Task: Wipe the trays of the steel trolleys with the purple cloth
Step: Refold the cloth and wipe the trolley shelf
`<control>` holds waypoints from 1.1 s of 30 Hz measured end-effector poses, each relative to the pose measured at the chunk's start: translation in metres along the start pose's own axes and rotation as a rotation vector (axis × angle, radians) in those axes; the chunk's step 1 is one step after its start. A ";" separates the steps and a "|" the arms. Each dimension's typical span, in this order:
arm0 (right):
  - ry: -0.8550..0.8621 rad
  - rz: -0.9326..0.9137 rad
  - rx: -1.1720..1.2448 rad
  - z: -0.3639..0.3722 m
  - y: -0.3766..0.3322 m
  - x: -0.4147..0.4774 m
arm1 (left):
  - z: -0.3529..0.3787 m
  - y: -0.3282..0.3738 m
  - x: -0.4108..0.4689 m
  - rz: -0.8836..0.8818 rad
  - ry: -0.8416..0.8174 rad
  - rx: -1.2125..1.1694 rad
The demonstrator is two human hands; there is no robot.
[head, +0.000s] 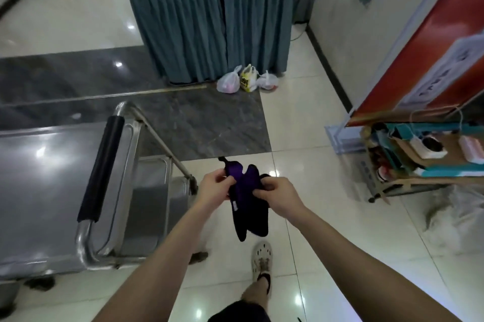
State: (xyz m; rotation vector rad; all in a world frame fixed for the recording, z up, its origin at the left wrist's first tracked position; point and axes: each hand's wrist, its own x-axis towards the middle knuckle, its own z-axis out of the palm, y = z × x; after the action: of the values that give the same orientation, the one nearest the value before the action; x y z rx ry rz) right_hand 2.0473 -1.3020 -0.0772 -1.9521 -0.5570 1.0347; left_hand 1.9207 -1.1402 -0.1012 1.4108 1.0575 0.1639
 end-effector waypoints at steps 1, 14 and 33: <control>0.008 0.020 0.003 -0.009 -0.005 0.018 | -0.002 0.009 0.016 -0.029 0.031 -0.006; 0.145 -0.177 -0.395 -0.116 -0.115 0.260 | -0.072 0.114 0.183 0.041 0.272 0.176; -0.603 -0.544 -0.614 0.066 -0.329 0.557 | -0.204 0.174 0.343 -0.179 0.697 -0.288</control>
State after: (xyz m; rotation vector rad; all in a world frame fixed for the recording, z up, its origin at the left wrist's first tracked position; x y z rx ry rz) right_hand 2.3049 -0.7053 -0.0772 -1.7678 -1.8048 1.1605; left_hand 2.0595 -0.7276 -0.0855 1.0006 1.6452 0.6841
